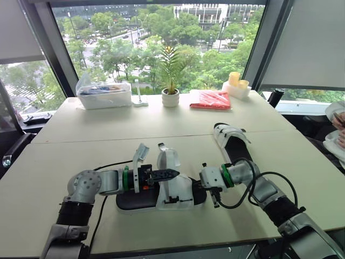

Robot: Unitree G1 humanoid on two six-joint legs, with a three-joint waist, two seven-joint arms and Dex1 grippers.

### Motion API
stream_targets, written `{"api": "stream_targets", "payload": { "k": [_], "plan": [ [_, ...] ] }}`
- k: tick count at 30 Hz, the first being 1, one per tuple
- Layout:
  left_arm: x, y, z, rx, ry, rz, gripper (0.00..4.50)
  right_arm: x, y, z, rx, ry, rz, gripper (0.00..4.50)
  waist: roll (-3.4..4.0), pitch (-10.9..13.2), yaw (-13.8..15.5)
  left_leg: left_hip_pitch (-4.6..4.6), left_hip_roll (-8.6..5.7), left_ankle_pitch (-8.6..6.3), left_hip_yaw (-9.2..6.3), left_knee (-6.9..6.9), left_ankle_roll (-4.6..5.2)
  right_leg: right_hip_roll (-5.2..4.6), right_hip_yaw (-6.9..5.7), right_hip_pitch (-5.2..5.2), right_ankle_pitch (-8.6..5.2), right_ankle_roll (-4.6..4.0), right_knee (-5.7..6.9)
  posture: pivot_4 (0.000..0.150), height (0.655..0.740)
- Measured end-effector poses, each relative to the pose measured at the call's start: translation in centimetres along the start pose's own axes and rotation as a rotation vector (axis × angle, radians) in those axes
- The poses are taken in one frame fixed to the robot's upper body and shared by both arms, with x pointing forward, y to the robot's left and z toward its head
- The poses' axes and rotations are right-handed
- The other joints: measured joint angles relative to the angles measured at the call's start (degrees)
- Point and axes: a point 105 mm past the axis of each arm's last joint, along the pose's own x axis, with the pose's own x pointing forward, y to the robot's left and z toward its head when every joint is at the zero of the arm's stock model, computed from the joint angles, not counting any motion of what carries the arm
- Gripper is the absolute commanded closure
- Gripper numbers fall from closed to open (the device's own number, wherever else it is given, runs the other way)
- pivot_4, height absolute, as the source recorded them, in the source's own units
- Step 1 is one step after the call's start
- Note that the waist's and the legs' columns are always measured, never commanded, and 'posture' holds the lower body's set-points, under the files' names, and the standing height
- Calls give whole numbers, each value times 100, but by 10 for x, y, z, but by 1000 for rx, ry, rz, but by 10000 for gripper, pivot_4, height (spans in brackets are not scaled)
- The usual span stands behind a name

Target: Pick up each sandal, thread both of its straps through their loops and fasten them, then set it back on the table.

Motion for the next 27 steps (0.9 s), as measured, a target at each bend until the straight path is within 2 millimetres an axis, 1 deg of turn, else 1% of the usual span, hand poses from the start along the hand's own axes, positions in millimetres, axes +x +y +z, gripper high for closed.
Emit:
{"api": "stream_targets", "payload": {
  "k": [14, 27],
  "plan": [
    [-8, 6, -1, 22, 10, 15, 44579, 0, 1, 1, -4, -3, 1, 45000, -1, 0, -5, -1, 3, 0, -1, -22, 0, 0, -1, -1, 1, -2, -26, 1500, 7400],
    [-6, 12, 2, 67, -27, 23, 44579, 0, 1, 2, -4, -3, 2, 45000, -3, 2, -5, -2, 6, 0, -1, -33, 0, 1, -6, 0, 4, -4, -42, 1500, 7400]
  ]
}}
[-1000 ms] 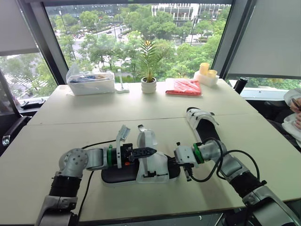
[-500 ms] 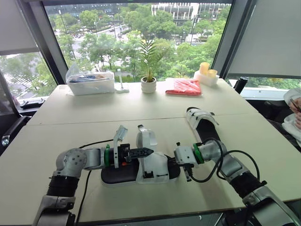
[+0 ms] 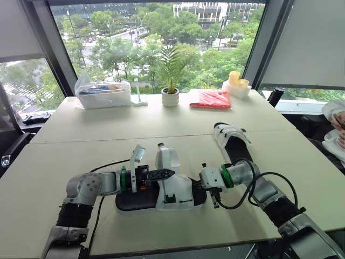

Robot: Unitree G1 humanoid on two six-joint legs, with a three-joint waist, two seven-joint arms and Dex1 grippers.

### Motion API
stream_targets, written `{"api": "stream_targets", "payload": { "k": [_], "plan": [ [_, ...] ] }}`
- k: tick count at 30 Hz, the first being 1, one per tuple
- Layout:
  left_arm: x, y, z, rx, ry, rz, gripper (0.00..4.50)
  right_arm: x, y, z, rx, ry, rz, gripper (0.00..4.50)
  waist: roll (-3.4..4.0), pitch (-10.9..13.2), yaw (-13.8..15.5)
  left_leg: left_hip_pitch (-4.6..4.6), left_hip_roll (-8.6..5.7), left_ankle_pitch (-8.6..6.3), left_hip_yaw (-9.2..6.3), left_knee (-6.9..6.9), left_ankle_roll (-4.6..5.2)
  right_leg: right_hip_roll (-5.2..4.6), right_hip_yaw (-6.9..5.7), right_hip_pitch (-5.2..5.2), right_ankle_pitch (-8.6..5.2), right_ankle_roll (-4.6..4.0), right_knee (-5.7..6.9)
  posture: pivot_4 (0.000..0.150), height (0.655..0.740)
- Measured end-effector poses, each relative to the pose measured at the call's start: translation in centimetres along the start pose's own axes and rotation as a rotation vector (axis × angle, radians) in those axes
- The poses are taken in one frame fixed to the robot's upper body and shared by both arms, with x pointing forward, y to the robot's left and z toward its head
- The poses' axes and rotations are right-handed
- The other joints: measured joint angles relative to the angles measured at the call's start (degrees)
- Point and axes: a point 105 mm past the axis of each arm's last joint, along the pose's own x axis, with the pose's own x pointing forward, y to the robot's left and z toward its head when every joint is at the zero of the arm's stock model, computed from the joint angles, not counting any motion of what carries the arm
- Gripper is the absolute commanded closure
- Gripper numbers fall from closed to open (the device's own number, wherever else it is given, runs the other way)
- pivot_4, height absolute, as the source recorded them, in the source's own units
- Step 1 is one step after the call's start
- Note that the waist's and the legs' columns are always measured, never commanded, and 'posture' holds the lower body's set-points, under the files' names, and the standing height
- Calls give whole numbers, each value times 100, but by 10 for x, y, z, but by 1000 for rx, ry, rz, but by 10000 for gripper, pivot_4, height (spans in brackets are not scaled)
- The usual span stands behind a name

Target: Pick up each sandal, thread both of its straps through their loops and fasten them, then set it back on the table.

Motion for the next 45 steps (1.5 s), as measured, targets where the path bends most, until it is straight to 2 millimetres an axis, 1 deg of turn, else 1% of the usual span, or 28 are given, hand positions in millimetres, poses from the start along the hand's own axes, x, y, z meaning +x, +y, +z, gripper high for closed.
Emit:
{"api": "stream_targets", "payload": {
  "k": [4, 8, 13, 17, 21, 24, 31, 35, 40, 45],
  "plan": [
    [0, -2, 0, 2, 1, -18, 44579, 0, 1, 0, 1, -1, 1, 45000, 0, 0, 0, 0, 0, 0, 0, -3, 0, 0, -1, 0, 1, 0, -4, 1500, 7400],
    [-1, -7, -7, 24, 28, -39, 44579, 0, 1, 1, -2, -2, 2, 45000, 0, 0, -1, 0, 1, 0, 0, -12, 0, 0, 0, -1, 1, 0, -11, 1500, 7400],
    [-1, -9, -8, 44, 38, -45, 44579, 1, 1, 1, -4, -3, 2, 45000, -1, 0, 0, 2, 1, 1, 0, -26, -2, 0, -1, -3, 2, -1, -18, 1500, 7400],
    [0, -10, -9, 120, 41, -33, 44579, 1, 1, 1, -5, -4, 2, 45000, 0, 0, 0, 3, 3, 2, 1, -34, -3, 1, -1, -3, 4, -3, -27, 1500, 7400],
    [1, -4, -10, 208, 22, 6, 44579, 1, 1, 1, -5, -4, 2, 45000, -1, 0, 3, 3, 4, 3, 1, -36, -4, 1, -1, -1, 4, -5, -30, 1500, 7400],
    [2, -6, -8, 236, 16, -1, 44579, 1, 1, 1, -5, -4, 2, 45000, -1, 1, 5, 3, 5, 2, 1, -36, -4, 1, -2, -1, 4, -5, -30, 1500, 7400],
    [0, -22, -6, 309, 42, -60, 44579, 1, 1, 2, -6, -5, 1, 45000, -2, 1, 4, 2, 6, 2, 1, -39, -4, 1, -2, -3, 4, -5, -32, 1500, 7400],
    [3, -33, -10, 376, 83, -105, 44579, 1, 2, 2, -5, -5, 2, 45000, -2, 1, 6, 2, 6, 2, 1, -40, -4, 1, -2, -2, 4, -6, -32, 1500, 7400],
    [0, -31, -9, 431, 89, -79, 44579, 1, 1, 2, -6, -5, 0, 45000, -2, 1, 3, 2, 7, 2, 1, -41, -4, 1, -3, -3, 4, -6, -33, 1500, 7400],
    [0, -26, -11, 473, 103, -59, 44579, 1, 1, 2, -7, -6, -1, 45000, -2, 1, 3, 2, 8, 2, 1, -43, -4, 1, -3, -4, 4, -6, -33, 1500, 7400]
  ]
}}
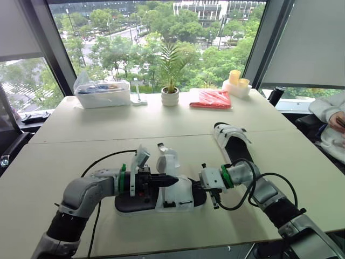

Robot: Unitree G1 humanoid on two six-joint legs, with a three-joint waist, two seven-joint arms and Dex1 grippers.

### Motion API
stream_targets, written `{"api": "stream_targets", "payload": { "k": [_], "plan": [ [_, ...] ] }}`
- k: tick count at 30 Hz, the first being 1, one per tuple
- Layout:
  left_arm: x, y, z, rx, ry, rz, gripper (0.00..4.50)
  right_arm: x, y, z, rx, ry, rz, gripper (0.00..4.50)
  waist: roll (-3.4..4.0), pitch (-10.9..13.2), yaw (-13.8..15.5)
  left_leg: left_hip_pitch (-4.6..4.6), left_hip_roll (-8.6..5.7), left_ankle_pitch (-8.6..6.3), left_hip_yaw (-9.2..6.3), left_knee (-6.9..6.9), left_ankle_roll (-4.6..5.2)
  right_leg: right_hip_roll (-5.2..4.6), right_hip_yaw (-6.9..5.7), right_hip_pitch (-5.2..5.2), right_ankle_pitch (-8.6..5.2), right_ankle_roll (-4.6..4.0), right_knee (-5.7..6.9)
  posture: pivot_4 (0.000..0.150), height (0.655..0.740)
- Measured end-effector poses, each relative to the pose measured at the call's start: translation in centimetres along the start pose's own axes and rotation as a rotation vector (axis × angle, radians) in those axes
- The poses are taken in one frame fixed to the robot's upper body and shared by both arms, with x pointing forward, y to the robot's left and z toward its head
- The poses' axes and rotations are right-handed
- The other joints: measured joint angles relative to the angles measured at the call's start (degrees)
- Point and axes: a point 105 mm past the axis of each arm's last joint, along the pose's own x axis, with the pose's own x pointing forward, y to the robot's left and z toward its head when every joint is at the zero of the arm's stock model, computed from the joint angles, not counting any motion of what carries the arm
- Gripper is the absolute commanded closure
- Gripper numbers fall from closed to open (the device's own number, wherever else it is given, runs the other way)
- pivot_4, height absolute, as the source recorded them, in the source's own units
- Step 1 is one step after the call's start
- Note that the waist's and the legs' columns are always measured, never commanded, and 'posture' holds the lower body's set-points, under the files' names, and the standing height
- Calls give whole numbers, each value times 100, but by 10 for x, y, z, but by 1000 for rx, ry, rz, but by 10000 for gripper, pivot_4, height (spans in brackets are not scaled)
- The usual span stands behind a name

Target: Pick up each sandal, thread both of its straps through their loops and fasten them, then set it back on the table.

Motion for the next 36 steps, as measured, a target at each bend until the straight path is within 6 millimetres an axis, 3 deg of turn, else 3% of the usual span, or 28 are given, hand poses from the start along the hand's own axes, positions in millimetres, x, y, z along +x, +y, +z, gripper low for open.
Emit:
{"api": "stream_targets", "payload": {
  "k": [10, 18, 21, 24, 27, 32, 36],
  "plan": [
    [1, 0, -13, 45, 21, 15, 44579, 0, 0, 0, 0, 0, 0, 45000, -1, 1, 6, -1, 2, 0, 1, -3, 0, 0, 0, -1, 0, -2, -1, 1500, 7400],
    [2, -13, -31, 149, 80, -37, 44579, 0, 0, 0, 0, 0, -1, 45000, 0, 2, 4, -3, 5, 0, 5, -5, 0, -1, 0, -2, 1, -3, -4, 1500, 7400],
    [-1, -15, -42, 160, 114, -48, 35904, 0, 0, 0, 0, -1, -1, 45000, 2, 2, 6, -3, 7, 0, 5, -6, 0, -1, 0, -3, 0, -4, -4, 1500, 7400],
    [-6, -19, -43, 178, 136, -66, 20952, 0, 0, 0, 3, 0, -3, 45000, 3, 3, 2, -4, 9, 0, 6, -6, 1, -1, 0, -2, 0, -4, -5, 1500, 7400],
    [-26, -28, -45, 158, 168, -75, 6080, 2, 0, 2, 0, -5, -4, 45000, 4, 5, -12, -23, 14, -1, 9, -15, 1, -1, -1, -10, 1, -7, -4, 1500, 7400],
    [-61, -55, -55, 101, 251, -125, 6080, 2, 1, 2, 1, -7, -3, 45000, 13, 9, -3, -27, 17, -1, 14, -20, 0, -2, -4, -37, 4, -12, -6, 1500, 7400],
    [-58, -59, -62, 85, 238, -128, 6080, 1, 1, 1, 11, -3, -9, 45000, 5, 14, 13, -27, 23, -1, 16, -17, 0, -2, -6, -23, 10, -23, -7, 1500, 7400]
  ]
}}
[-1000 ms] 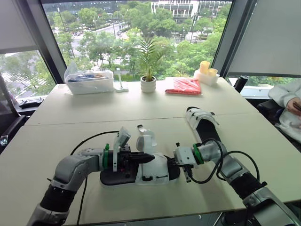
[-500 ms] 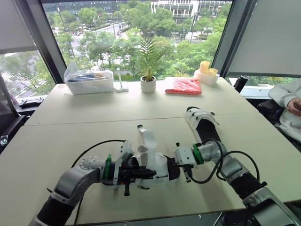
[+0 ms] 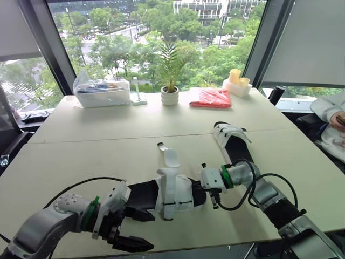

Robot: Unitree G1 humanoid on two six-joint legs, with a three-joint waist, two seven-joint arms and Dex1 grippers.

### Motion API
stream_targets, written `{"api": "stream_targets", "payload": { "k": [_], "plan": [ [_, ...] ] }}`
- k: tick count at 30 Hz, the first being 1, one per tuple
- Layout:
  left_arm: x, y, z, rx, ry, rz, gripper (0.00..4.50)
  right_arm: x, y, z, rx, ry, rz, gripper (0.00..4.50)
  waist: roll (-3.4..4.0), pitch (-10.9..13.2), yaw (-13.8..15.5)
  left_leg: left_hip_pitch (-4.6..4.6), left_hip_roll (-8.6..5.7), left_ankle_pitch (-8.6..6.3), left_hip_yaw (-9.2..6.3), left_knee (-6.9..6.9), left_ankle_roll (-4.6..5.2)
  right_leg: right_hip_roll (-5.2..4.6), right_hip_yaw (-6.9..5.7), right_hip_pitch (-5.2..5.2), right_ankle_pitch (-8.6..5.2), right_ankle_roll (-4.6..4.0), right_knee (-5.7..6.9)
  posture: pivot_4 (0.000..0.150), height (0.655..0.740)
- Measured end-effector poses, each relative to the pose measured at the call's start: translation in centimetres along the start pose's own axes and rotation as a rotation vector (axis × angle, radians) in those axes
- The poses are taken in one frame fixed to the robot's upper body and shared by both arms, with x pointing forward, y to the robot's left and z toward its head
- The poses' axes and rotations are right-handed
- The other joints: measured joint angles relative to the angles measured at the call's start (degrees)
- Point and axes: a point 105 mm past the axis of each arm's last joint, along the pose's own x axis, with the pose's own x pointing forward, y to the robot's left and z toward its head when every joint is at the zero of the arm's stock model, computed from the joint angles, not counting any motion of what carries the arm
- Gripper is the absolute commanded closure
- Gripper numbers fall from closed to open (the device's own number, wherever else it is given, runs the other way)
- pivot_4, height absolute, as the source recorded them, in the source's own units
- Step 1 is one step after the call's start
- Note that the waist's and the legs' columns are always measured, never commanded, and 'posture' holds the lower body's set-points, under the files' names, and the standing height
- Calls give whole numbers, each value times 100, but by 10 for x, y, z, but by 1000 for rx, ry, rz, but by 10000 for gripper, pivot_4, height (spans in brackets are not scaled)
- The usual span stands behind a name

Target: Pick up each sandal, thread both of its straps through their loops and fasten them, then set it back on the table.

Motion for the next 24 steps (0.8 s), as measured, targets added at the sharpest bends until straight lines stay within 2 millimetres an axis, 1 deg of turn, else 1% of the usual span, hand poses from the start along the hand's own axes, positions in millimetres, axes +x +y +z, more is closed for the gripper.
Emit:
{"api": "stream_targets", "payload": {
  "k": [2, 5, 8, 13, 20, 22, 23, 24],
  "plan": [
    [7, 7, -1, 44, -6, 38, 6080, 0, 0, 0, 0, 0, 0, 45000, 3, 0, -1, 1, 2, 0, 7, 0, 0, -3, 0, 6, 1, -2, -4, 1500, 7400],
    [17, 17, -9, 65, -4, 75, 6080, 1, -1, 2, -7, -5, 2, 45000, 0, 0, -22, -9, 11, 0, 15, -1, 0, -3, -7, 0, 3, -6, -8, 1500, 7400],
    [16, 26, -15, 76, 11, 115, 6080, 2, -2, 3, -11, -5, 6, 45000, 0, 0, -13, -21, 18, 0, 14, -1, 0, -1, -21, -26, 7, -10, -5, 1500, 7400],
    [22, 27, -19, 88, 9, 112, 6080, 2, -2, 3, -10, -5, 6, 45000, 1, 0, -2, -24, 21, 0, 14, 0, 0, -1, -26, -23, 10, -14, -5, 1500, 7400],
    [40, 30, -16, 92, -13, 72, 6080, 2, -1, 3, -9, -5, 6, 45000, 2, 0, 1, -23, 20, 1, 14, 1, -1, -1, -30, -23, 11, -13, -3, 1500, 7400],
    [44, 31, -19, 81, -15, 66, 11368, 2, -1, 3, -9, -5, 6, 45000, 3, -1, 3, -22, 20, 2, 14, 2, -1, -1, -31, -23, 11, -12, -3, 1500, 7400],
    [46, 33, -20, 75, -16, 75, 15087, 2, -1, 2, -8, -5, 6, 45000, 2, -1, 3, -22, 20, 2, 14, 3, -2, -1, -32, -23, 11, -12, -2, 1500, 7400],
    [47, 36, -20, 72, -15, 82, 19863, 2, -2, 2, -8, -5, 5, 45000, 2, -1, 3, -22, 20, 2, 13, 4, -2, -1, -32, -23, 12, -12, -1, 1500, 7400]
  ]
}}
